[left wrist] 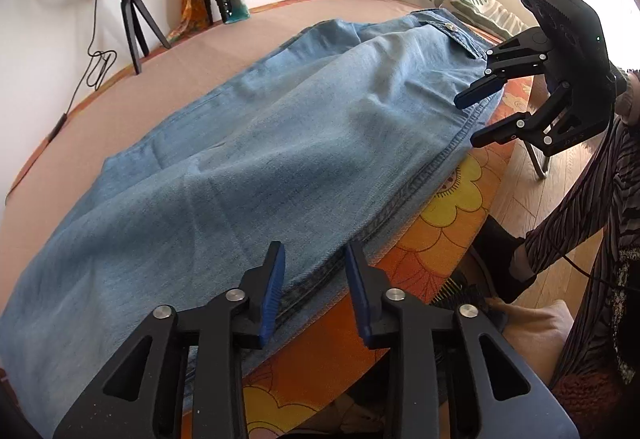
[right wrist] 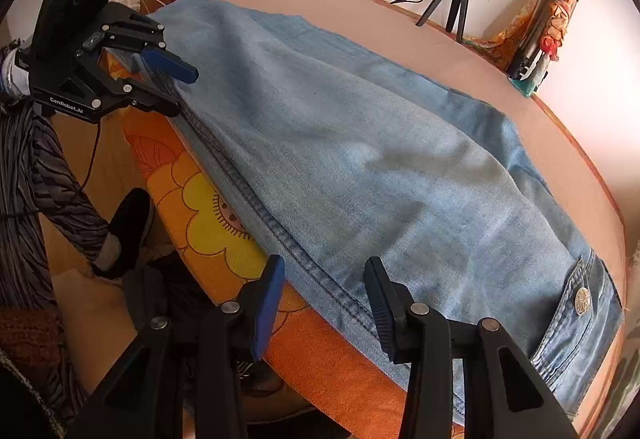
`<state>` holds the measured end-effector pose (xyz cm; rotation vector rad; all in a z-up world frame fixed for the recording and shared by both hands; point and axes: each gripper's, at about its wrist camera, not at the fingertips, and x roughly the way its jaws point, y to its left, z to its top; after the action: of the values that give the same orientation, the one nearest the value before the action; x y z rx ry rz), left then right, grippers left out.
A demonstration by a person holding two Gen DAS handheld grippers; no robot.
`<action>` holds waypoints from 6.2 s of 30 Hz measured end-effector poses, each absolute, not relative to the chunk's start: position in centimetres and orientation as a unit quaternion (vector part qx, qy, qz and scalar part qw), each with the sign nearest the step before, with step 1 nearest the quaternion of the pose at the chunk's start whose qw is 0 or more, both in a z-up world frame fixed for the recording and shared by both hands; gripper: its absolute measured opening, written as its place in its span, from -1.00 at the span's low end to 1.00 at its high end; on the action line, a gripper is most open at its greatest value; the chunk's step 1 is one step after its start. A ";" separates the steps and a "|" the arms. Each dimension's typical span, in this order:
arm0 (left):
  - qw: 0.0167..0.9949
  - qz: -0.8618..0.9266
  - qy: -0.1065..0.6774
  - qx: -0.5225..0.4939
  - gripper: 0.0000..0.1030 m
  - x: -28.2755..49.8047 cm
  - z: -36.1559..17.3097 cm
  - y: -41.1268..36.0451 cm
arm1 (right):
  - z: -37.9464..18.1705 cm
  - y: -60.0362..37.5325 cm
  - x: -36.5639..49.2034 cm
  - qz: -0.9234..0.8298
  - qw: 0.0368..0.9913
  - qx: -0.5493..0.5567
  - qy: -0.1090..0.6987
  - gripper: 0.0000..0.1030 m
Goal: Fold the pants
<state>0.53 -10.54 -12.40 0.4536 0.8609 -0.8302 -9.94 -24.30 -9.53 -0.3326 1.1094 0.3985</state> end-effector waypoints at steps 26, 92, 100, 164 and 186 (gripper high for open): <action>0.803 -0.406 0.407 0.154 -0.92 0.1 -11.5 -8.6 | -6.6 -25.6 -11.8 0.198 0.833 -0.144 0.496 -1.00; 0.834 -0.311 0.454 0.047 -0.53 3.4 -14.1 0.9 | -11.9 -34.3 12.1 0.050 0.839 -0.064 0.537 -0.93; 0.842 -0.301 0.442 0.074 -0.53 2.7 -12.9 0.8 | -8.4 -32.1 12.0 0.036 0.858 -0.077 0.506 -0.27; 0.834 0.087 0.358 -0.411 -0.17 -0.8 -14.9 35.0 | -3.1 -12.1 3.6 0.267 0.840 0.037 0.470 0.44; 0.835 0.146 0.348 -0.402 -0.37 0.2 -16.8 35.0 | -6.7 -2.6 0.2 0.373 0.790 -0.099 0.477 0.41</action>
<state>0.19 34.96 -16.79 -0.8507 0.7369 0.3090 0.18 -2.65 -6.70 -0.2141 1.0266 0.8027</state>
